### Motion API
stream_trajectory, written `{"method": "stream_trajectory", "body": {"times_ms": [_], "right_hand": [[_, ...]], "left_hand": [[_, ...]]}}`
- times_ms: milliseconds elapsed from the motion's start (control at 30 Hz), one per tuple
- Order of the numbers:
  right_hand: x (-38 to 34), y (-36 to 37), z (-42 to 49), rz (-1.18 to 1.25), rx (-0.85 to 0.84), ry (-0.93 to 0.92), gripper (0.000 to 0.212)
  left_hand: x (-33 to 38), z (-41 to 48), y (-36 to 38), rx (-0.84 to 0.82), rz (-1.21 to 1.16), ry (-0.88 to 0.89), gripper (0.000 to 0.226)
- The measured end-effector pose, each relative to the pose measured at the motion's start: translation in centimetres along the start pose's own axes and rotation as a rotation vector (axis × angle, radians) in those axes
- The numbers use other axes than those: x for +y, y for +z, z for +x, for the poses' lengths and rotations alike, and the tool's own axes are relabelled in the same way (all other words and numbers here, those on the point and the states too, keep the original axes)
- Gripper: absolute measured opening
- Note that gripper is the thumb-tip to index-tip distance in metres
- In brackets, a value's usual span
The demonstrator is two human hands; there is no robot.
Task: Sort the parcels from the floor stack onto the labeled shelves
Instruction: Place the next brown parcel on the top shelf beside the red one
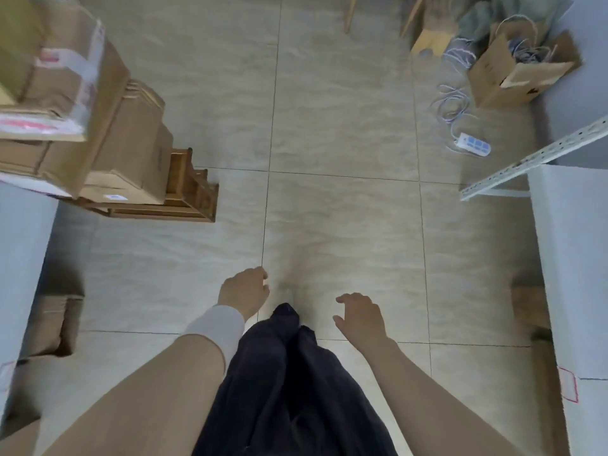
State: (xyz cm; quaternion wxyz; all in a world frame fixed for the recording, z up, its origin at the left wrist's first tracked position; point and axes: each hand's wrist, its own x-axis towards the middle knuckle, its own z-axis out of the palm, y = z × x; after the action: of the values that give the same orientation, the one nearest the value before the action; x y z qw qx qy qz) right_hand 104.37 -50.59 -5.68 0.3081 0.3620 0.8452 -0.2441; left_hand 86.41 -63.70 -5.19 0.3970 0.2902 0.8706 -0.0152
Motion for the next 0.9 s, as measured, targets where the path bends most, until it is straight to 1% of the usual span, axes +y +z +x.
{"method": "stream_trajectory", "body": {"times_ms": [100, 167, 333, 567, 733, 800, 900], "right_hand": [[-3.0, 1.4, 0.4, -0.066, -0.036, -0.059, 0.039], [-5.4, 1.7, 0.4, -0.078, -0.046, -0.096, 0.041], [-13.5, 0.7, 1.3, -0.078, -0.050, -0.210, 0.045], [-30.2, -1.9, 4.2, -0.072, 0.025, -0.357, 0.043], [-41.3, -5.0, 5.4, 0.039, 0.119, -0.397, 0.043], [-44.6, -6.9, 6.0, 0.118, 0.168, -0.426, 0.044], [-48.9, -10.3, 7.6, 0.233, 0.221, -0.440, 0.043]], "left_hand": [[-2.9, -1.7, 0.9, 0.003, -0.050, -0.078, 0.035], [-4.7, -2.8, 0.8, 0.015, -0.081, -0.116, 0.036], [-10.5, -4.5, -2.1, 0.097, -0.177, -0.173, 0.038], [-22.5, -4.5, -10.3, 0.320, -0.342, -0.187, 0.036], [-29.1, -3.7, -17.7, 0.485, -0.364, -0.166, 0.035], [-31.0, -3.1, -20.7, 0.559, -0.400, -0.161, 0.035], [-33.1, -1.7, -25.4, 0.650, -0.404, -0.105, 0.035]]}}
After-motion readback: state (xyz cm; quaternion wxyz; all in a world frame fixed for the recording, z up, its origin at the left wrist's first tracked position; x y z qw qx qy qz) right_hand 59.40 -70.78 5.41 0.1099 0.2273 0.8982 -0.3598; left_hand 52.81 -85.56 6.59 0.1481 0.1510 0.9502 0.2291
